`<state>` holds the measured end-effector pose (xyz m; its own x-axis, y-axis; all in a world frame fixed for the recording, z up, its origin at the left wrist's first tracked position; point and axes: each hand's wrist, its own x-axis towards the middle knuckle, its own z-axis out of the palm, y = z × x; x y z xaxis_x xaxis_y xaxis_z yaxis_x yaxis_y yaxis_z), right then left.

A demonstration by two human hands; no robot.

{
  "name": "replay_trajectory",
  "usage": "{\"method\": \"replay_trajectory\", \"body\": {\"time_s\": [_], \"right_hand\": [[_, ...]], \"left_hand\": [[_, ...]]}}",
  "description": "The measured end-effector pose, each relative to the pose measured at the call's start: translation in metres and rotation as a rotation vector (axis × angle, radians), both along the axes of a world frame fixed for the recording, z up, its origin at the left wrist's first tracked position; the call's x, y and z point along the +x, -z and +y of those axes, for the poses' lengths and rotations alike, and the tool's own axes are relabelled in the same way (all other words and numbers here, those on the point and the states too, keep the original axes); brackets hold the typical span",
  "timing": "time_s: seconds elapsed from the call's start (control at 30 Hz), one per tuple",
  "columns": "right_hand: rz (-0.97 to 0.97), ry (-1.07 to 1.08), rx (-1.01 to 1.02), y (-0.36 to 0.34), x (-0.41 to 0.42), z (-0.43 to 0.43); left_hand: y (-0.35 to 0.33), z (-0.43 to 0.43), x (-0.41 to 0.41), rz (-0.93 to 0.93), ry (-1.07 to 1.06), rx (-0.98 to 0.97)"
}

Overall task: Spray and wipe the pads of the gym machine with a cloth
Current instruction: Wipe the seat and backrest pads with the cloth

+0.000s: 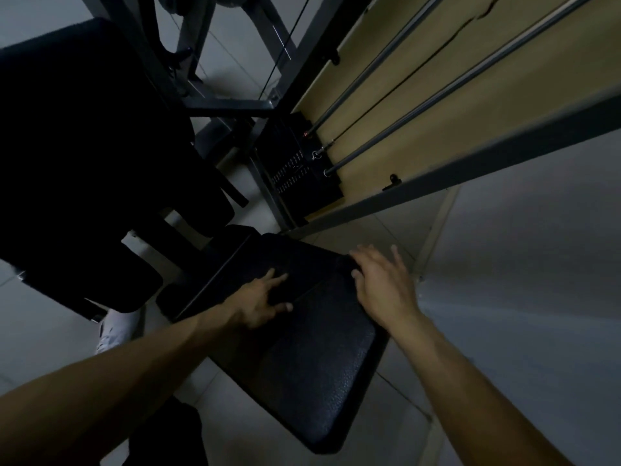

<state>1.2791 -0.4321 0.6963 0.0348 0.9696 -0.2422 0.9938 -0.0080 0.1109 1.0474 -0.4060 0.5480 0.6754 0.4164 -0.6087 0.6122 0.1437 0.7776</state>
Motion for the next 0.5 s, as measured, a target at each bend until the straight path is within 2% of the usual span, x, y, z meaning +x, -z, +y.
{"method": "replay_trajectory", "body": {"time_s": [0.07, 0.2, 0.27, 0.37, 0.5], "right_hand": [[-0.018, -0.005, 0.013, 0.005, -0.017, -0.007], [0.13, -0.293, -0.125, 0.012, -0.068, -0.066], [0.184, -0.397, -0.179, 0.008, -0.066, -0.073], [0.112, -0.316, -0.109, 0.01, -0.027, -0.033], [-0.021, -0.035, -0.079, 0.018, 0.001, 0.019]], "left_hand": [[-0.002, 0.002, -0.001, 0.002, 0.024, -0.006], [-0.002, 0.008, -0.004, -0.01, 0.065, 0.026], [0.003, 0.009, -0.005, -0.009, 0.077, 0.031], [0.007, 0.01, -0.008, -0.021, 0.094, 0.06], [0.012, 0.007, -0.015, -0.058, 0.094, 0.056]]}}
